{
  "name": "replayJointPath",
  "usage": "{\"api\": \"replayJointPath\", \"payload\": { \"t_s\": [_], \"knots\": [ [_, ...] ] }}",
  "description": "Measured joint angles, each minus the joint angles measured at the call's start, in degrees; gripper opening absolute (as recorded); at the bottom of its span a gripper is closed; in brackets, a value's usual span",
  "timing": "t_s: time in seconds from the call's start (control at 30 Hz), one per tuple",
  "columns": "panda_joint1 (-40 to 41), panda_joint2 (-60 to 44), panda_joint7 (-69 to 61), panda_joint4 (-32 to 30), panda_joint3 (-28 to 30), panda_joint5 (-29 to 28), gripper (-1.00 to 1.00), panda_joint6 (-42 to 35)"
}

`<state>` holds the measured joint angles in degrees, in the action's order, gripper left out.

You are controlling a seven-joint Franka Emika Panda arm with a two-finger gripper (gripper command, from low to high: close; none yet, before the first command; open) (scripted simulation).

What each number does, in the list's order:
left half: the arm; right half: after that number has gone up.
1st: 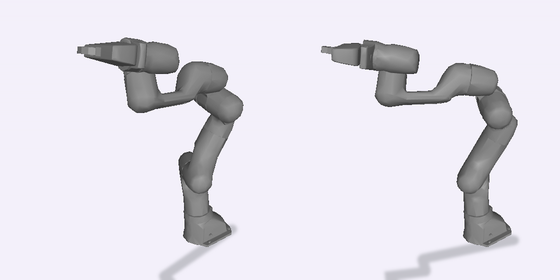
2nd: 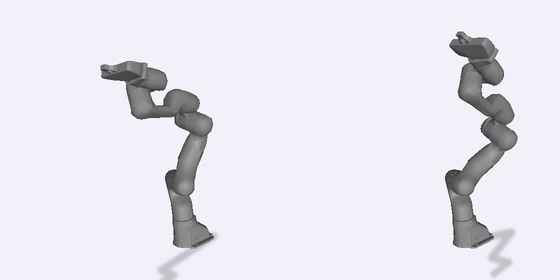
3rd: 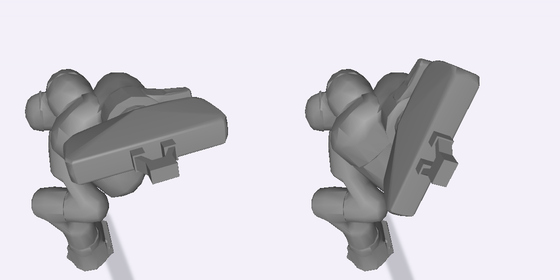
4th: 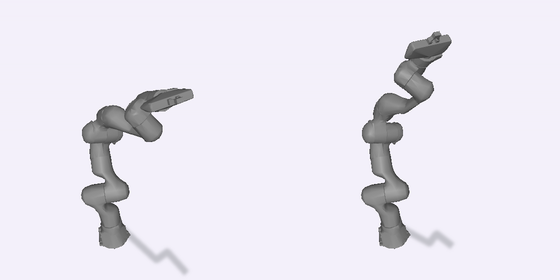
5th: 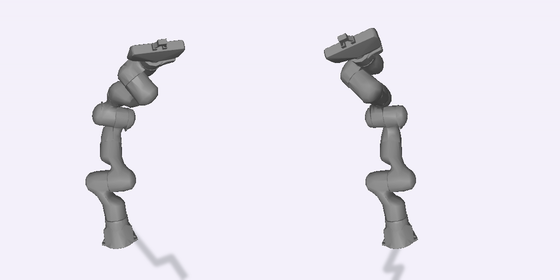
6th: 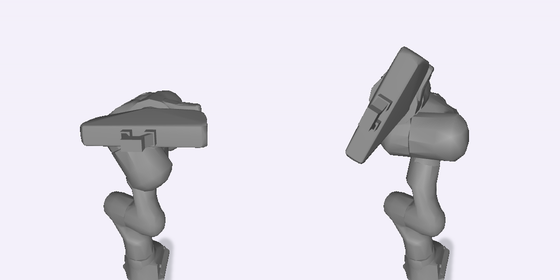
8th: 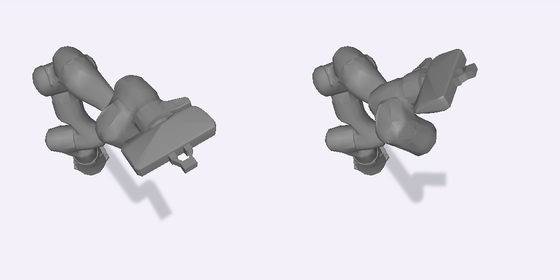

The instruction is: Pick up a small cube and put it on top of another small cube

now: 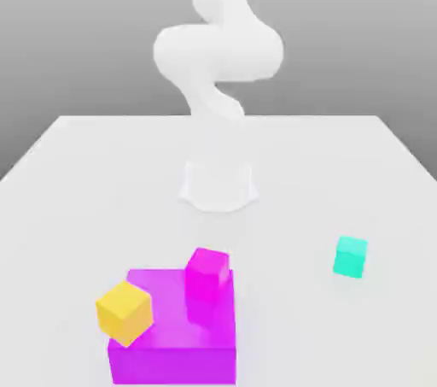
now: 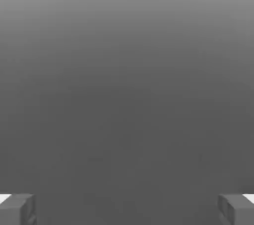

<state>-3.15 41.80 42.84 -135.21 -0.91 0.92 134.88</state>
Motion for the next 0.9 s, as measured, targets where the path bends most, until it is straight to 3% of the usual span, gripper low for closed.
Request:
{"api": "replayJointPath", "payload": {
  "t_s": [0.53, 0.67, 0.83, 0.87, 0.9],
  "knots": [
    [-23.3, -33.3, -20.9, -25.7, -11.1, 3.2, 0.00, 24.6],
    [-26.2, -43.1, -20.1, -29.7, -13.1, -2.8, 0.00, 31.8],
    [-33.6, -53.6, -14.2, -28.1, -4.0, -11.2, 0.00, 40.2],
    [-35.5, -55.6, -14.0, -27.8, -2.1, -11.5, -1.00, 41.9],
    [-35.5, -55.6, -14.0, -27.8, -2.1, -11.5, -1.00, 41.9]
  ]
}}
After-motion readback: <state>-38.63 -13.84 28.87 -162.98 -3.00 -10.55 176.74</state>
